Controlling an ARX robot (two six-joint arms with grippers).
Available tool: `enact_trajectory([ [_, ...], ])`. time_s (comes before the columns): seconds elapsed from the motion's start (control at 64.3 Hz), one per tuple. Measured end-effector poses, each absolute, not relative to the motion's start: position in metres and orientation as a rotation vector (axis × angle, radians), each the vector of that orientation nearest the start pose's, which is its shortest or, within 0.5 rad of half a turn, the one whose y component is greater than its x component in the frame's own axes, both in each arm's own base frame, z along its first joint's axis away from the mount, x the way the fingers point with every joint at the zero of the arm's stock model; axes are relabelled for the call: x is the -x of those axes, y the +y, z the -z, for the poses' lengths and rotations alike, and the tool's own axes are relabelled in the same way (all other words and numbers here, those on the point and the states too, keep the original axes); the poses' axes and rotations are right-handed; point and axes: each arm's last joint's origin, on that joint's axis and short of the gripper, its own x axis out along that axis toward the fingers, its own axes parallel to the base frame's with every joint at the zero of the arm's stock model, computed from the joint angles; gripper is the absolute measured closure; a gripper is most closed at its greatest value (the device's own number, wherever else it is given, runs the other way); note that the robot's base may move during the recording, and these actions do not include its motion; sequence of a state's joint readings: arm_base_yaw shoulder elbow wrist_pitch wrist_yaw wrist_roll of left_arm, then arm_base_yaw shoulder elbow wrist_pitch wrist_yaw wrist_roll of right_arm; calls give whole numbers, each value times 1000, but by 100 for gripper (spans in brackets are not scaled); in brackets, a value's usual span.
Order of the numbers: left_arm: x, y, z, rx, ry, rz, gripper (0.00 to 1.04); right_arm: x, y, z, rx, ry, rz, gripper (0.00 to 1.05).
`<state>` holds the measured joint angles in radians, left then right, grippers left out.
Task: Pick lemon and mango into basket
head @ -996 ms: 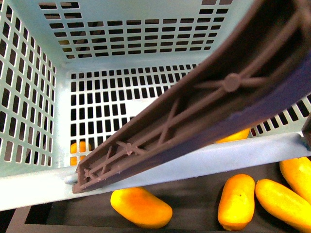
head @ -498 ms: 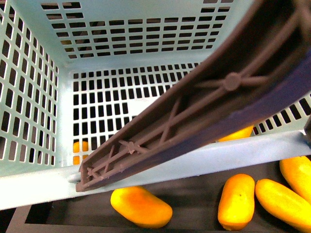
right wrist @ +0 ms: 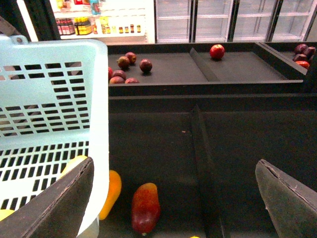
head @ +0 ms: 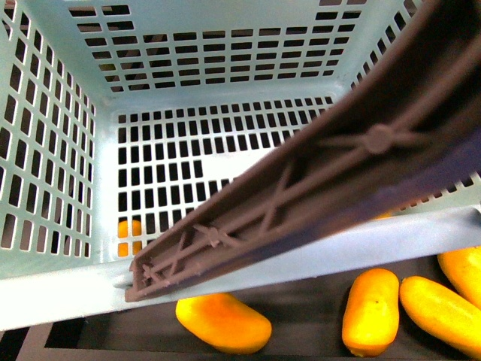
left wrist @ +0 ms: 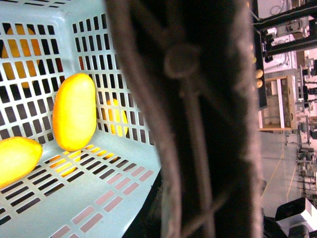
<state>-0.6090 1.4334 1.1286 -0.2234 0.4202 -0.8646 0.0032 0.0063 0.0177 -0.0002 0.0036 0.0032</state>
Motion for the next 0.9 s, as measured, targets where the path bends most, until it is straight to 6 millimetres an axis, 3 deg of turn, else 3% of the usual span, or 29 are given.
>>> enact_trajectory([
  [0.903, -254, -190, -301, 721, 944, 694, 100, -97, 0, -169, -3, -13, 0, 9],
])
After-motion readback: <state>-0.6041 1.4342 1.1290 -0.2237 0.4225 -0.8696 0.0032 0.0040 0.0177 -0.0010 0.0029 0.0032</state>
